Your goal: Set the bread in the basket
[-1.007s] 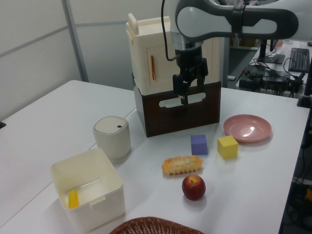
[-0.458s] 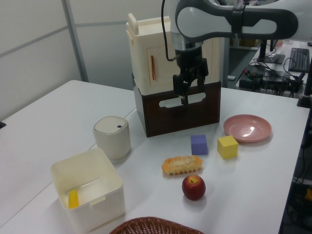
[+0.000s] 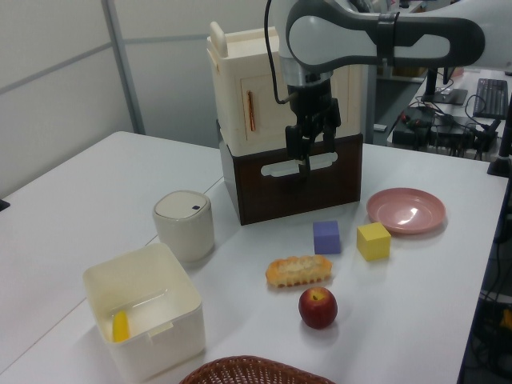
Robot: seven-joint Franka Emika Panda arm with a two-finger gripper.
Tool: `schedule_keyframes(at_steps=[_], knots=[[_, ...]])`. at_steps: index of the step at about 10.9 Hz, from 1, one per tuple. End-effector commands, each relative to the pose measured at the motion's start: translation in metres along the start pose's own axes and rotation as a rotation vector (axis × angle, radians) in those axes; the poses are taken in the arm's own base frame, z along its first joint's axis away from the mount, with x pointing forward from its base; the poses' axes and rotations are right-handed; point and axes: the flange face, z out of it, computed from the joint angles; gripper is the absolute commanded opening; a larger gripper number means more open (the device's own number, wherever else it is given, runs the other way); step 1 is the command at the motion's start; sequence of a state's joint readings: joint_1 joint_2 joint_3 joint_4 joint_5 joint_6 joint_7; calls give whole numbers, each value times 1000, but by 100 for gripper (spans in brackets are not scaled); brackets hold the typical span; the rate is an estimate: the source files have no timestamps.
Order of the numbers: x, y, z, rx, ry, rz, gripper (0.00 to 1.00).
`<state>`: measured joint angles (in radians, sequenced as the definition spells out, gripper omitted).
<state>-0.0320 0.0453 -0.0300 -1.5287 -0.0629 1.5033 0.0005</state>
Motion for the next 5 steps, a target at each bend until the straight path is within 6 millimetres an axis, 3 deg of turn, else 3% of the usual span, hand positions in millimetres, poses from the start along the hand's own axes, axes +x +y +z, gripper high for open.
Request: schedule_keyframes(at_steps=[1, 5], knots=[[-5, 9, 10, 1, -30, -33, 100], [5, 8, 48, -7, -100, -146, 100]])
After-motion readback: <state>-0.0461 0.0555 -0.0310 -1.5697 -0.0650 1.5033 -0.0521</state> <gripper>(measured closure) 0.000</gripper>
